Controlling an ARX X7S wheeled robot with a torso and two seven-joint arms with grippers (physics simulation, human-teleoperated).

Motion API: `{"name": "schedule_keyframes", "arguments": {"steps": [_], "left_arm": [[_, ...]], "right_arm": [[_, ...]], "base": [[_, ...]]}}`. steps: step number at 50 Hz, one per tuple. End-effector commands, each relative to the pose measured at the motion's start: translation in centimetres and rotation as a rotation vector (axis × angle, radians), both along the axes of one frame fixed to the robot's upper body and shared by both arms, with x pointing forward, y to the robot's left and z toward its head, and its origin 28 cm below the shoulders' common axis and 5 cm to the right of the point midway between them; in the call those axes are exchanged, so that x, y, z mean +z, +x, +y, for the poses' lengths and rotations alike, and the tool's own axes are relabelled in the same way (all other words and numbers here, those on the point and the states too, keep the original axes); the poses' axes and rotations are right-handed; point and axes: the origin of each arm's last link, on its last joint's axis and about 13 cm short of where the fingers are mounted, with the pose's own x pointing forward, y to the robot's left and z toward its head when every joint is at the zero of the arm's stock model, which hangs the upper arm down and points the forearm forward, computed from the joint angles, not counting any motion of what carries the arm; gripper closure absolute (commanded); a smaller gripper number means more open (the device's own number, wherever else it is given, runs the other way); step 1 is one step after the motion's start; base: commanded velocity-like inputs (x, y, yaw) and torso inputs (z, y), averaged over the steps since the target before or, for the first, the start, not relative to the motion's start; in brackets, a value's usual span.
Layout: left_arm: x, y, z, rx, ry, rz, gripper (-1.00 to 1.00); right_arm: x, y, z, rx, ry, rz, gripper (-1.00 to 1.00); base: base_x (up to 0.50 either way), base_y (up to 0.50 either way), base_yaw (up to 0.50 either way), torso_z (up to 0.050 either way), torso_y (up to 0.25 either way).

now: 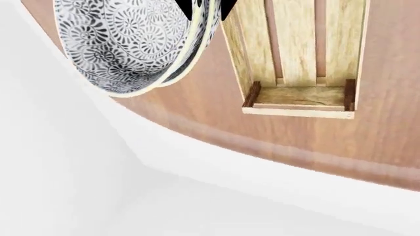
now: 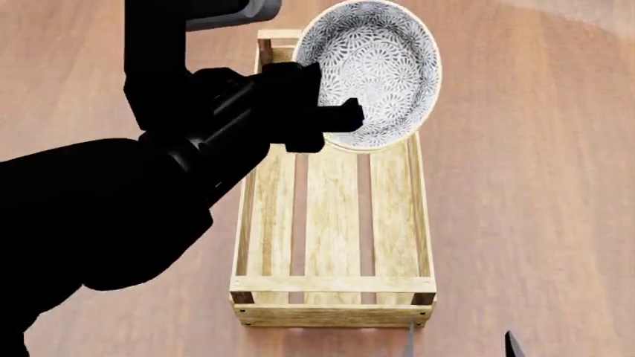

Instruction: Stack the right bowl on the left bowl and place them in the tray.

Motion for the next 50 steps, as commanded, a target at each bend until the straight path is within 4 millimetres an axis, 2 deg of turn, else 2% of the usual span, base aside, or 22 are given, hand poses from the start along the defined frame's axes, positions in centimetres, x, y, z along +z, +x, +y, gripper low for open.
{"name": "schedule_keyframes", "arguments": {"steps": [1, 22, 29, 50], "left_arm": [[-0.9, 2.6, -0.9, 0.022, -0.074, 0.102, 1.0], [-1.9, 5.0, -1.6, 0.078, -0.157, 0.263, 1.0], [-3.2, 5.9, -1.8, 0.124, -0.181, 0.353, 1.0], [-4.4, 4.9, -2.6, 0.063, -0.065, 0.345, 1.0]], "right_arm": [[-0.2, 0.2, -0.1, 0.002, 0.001, -0.005, -1.0], [-1.1, 0.1, -0.4, 0.005, 0.001, 0.014, -1.0], [-1.2, 0.1, -0.6, 0.0, 0.006, 0.016, -1.0], [-1.5, 0.1, -0.4, 0.006, 0.008, 0.023, -1.0]], "base": [[0.0, 0.0, 0.0, 0.0, 0.0], [0.0, 0.0, 0.0, 0.0, 0.001], [0.0, 0.0, 0.0, 0.0, 0.0], [0.0, 0.0, 0.0, 0.0, 0.001]]}}
